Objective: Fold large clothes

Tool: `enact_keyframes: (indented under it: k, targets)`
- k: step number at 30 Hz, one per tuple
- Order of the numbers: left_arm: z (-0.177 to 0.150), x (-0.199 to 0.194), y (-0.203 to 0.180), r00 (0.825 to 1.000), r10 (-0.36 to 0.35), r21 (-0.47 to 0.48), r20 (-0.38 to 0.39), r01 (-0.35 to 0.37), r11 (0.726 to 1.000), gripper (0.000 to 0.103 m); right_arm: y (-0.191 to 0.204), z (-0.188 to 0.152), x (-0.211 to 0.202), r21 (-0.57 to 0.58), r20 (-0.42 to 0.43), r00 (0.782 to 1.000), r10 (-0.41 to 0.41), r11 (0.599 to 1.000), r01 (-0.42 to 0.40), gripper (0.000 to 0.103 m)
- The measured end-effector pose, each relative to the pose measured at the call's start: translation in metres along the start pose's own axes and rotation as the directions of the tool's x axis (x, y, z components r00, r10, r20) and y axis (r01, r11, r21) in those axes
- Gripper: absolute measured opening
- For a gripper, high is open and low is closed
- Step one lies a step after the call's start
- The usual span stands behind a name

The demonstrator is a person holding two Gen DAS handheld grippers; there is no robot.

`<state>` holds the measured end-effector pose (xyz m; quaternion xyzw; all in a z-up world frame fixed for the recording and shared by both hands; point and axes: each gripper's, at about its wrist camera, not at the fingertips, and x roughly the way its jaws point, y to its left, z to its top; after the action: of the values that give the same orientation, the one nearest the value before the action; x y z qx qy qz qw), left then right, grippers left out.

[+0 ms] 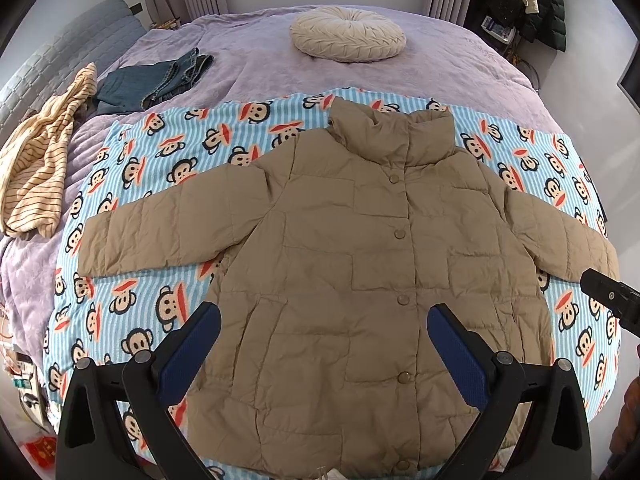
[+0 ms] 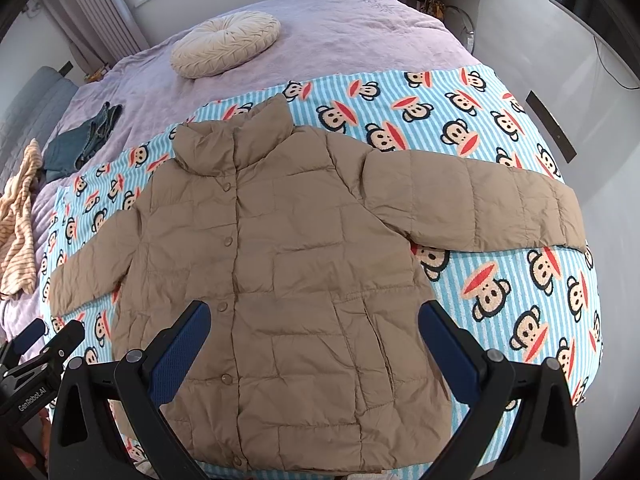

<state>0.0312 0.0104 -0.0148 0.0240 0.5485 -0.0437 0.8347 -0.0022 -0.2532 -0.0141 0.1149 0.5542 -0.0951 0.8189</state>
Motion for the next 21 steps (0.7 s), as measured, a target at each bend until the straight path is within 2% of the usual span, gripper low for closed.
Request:
enact_keyframes:
  k: [21]
  targets:
    - [-0.0003,-0.0001,0.0017,1.000,0.000,0.001,0.001,0.000,1.000,0.103,0.0010,-0.0011,-0.0002,0.001,-0.001,1.000,0.000,1.000,0.000,0.103]
